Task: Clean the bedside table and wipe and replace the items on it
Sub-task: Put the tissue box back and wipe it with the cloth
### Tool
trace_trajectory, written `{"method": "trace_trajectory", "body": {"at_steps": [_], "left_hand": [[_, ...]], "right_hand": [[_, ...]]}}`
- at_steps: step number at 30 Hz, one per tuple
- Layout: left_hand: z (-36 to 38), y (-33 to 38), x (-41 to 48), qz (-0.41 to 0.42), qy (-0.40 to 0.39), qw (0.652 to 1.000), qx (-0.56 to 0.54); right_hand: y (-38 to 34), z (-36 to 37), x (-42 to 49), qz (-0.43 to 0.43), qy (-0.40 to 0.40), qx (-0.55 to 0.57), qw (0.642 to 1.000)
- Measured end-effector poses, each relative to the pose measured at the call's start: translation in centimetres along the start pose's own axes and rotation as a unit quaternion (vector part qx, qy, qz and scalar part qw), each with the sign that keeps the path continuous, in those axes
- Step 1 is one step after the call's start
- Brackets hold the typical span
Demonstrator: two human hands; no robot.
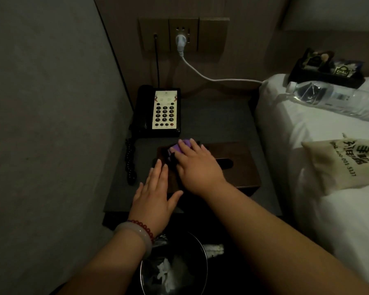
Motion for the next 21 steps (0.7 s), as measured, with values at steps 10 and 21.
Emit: {"method": "trace_trajectory", "body": {"at_steps": [10,21], "left_hand": [[0.1,0.1,-0.1,-0.003,0.001,1.0,0.001],[-0.5,-0.2,-0.1,-0.007,-0.031,0.999,-0.01]], "right_hand": [[10.7,-1.7,-7.3,0.254,0.154,0.012,0.955],[9.4,-1.4,-10.3,0.231,0.143,0.001,0.962]]}}
Point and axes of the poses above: each hand's wrist, its own x-axis towards the middle knuckle, its own z-axis out of the palm, y = z × x, the point moved 9 cm from there along x, towards the middle knuckle, and after that the axes turned 2 degrees about y, right-handed, at the moved point
